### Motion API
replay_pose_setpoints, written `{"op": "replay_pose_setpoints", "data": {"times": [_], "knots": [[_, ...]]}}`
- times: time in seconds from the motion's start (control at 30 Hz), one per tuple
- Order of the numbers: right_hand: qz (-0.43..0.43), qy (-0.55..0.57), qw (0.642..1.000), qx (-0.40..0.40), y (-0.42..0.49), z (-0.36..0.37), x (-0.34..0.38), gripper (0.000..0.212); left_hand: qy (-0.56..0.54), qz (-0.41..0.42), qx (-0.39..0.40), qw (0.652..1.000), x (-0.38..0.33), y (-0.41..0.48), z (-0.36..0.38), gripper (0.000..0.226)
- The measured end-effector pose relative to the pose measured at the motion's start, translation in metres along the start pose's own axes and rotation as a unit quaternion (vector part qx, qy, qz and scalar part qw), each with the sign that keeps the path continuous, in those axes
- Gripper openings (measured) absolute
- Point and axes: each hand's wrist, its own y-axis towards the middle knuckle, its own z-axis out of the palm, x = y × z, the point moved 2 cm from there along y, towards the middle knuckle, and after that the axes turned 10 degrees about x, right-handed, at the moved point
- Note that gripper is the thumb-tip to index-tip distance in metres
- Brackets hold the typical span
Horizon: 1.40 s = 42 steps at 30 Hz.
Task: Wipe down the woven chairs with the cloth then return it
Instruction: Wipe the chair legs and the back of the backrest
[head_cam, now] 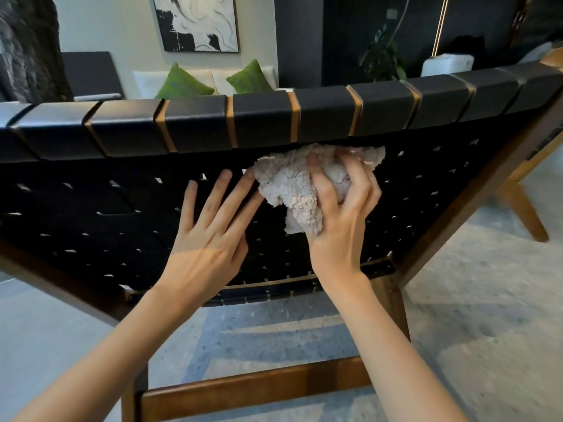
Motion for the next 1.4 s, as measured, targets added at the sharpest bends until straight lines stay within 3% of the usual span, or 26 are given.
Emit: {"op": "replay_pose_setpoints", "data": {"times": [0.1, 0.2, 0.27, 0.33, 0.43, 0.5, 0.57, 0.77, 1.0, 1.13, 1.4], "knots": [[0.010, 0.003, 0.998, 0.068, -0.018, 0.001, -0.011, 0.050, 0.001, -0.002, 0.007, 1.000, -0.003, -0.001, 0.000, 0.068], [0.021, 0.039, 0.980, 0.195, -0.038, 0.002, -0.018, 0.061, -0.002, -0.010, 0.024, 1.000, -0.003, -0.008, -0.001, 0.075], [0.022, 0.040, 0.975, 0.218, -0.047, -0.001, -0.017, 0.058, -0.004, -0.012, 0.038, 0.999, -0.003, -0.012, -0.003, 0.082], [-0.012, 0.012, 0.984, 0.179, -0.049, -0.009, -0.011, 0.049, -0.004, -0.016, 0.046, 0.999, -0.002, -0.016, -0.005, 0.085], [-0.093, -0.052, 0.993, 0.042, -0.032, -0.026, 0.002, 0.028, -0.010, -0.031, 0.050, 0.998, 0.001, -0.019, -0.008, 0.087], [-0.101, -0.070, 0.992, -0.024, -0.010, -0.034, 0.009, 0.037, -0.016, -0.049, 0.049, 0.997, 0.004, -0.021, -0.010, 0.087], [-0.081, -0.065, 0.994, -0.045, 0.011, -0.038, 0.014, 0.050, -0.025, -0.066, 0.056, 0.996, 0.006, -0.025, -0.012, 0.086], [-0.050, -0.034, 0.997, -0.057, 0.024, -0.036, 0.019, 0.027, -0.048, -0.062, 0.090, 0.993, 0.014, -0.031, -0.019, 0.088], [-0.078, -0.065, 0.994, 0.031, -0.006, -0.014, 0.003, 0.035, -0.039, -0.070, 0.104, 0.991, 0.017, -0.038, -0.019, 0.084], [-0.076, -0.080, 0.985, 0.135, -0.050, 0.011, -0.017, 0.042, -0.050, -0.078, 0.094, 0.991, 0.014, -0.037, -0.014, 0.085], [0.022, -0.118, 0.911, 0.394, -0.142, 0.051, -0.049, 0.042, -0.083, -0.099, 0.048, 0.990, 0.001, -0.038, 0.007, 0.083]]}}
